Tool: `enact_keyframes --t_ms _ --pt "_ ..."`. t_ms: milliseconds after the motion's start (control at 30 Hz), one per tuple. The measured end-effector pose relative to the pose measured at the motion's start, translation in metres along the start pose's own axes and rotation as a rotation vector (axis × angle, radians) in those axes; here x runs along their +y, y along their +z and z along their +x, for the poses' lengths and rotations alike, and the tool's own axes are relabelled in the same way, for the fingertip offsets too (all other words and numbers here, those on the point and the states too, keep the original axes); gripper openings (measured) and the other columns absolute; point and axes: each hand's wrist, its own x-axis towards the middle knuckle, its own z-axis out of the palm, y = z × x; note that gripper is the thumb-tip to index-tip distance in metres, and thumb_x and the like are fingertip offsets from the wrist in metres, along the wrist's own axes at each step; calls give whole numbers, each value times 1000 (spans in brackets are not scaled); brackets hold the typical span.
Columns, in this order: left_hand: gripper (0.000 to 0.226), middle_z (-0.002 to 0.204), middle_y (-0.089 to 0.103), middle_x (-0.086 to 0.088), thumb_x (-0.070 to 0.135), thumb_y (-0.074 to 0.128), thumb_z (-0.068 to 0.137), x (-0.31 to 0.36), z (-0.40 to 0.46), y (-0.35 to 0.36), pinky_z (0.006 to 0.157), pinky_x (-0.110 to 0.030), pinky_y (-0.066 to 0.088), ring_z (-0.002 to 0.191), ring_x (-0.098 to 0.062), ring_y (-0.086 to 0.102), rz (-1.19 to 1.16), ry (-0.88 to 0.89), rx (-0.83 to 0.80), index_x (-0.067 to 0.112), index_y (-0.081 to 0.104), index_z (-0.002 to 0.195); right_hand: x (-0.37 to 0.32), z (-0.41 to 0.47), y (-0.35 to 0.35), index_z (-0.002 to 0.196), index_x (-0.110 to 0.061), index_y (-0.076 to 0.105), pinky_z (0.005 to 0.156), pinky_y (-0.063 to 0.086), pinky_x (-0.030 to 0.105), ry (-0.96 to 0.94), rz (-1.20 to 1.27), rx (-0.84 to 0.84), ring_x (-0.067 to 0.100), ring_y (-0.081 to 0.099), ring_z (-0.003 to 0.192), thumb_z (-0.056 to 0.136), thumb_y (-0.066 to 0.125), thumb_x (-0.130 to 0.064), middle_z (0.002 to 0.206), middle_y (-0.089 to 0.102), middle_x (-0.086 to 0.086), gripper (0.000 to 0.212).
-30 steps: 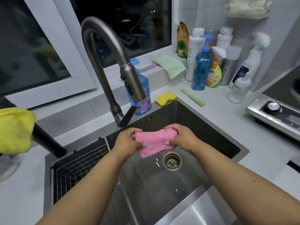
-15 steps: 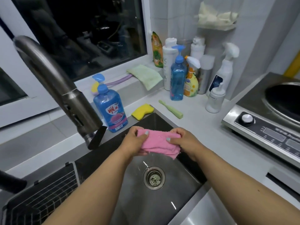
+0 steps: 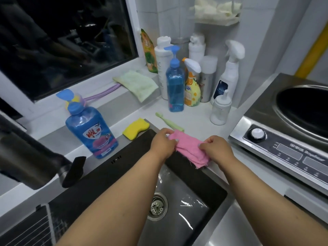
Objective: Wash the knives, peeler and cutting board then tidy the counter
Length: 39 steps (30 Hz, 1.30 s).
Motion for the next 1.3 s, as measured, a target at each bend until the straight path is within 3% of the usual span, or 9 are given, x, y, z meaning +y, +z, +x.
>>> enact_keyframes --t_ms 100,233,367,500,667,833,967,1200,1300 --pt "35 116 64 -12 7 58 87 2 11 14 92 -41 53 99 -24 63 79 7 -82 22 57 119 1 6 -3 89 -11 62 57 38 26 -29 -204 43 23 58 81 79 57 -19 92 66 7 14" --pt "48 137 46 -12 5 46 89 3 4 27 108 -30 34 127 -29 43 475 224 -23 10 47 137 7 6 -2 115 -13 62 80 41 30 -179 -442 181 27 49 109 84 53 -18 115 57 7 33" --pt "46 134 46 -8 16 46 88 -18 -11 47 100 -36 42 121 -29 44 781 381 -68 17 50 134 20 6 15 74 -14 63 71 45 32 -427 -437 67 24 54 84 85 37 -36 84 62 5 37" --pt "62 158 18 -6 25 43 93 -24 -4 54 113 -38 25 143 -27 18 939 322 -204 21 22 151 28 13 21 75 -12 66 74 46 34 -485 -472 23 22 55 84 91 22 -41 87 65 4 55" --pt "67 162 2 1 32 37 95 -13 5 54 119 -40 14 147 -26 2 1035 277 -290 24 7 154 24 26 22 74 -10 61 66 38 30 -495 -520 65 25 56 79 87 17 -41 80 61 9 56" --pt "66 161 6 2 35 38 93 -5 0 47 114 -41 14 145 -26 3 1085 314 -206 26 12 153 15 25 19 73 -11 68 77 45 36 -553 -563 65 23 55 77 85 9 -43 75 66 6 68" --pt "67 161 -4 5 32 35 95 -10 -7 43 118 -45 3 147 -22 -7 1093 245 -280 28 3 154 21 22 23 72 -13 65 77 45 36 -522 -581 30 24 55 80 81 6 -47 77 64 6 69" --pt "72 161 1 6 28 44 92 -8 -17 30 118 -47 6 147 -23 -1 1045 223 -314 27 6 154 11 8 25 90 -10 69 81 42 34 -544 -607 60 28 56 90 99 32 -28 92 67 8 42" --pt "72 161 7 4 30 47 93 -8 -25 22 117 -46 8 147 -24 2 1015 231 -264 23 9 154 5 6 24 85 -10 67 73 37 32 -524 -682 47 29 56 88 96 25 -31 89 67 9 49"
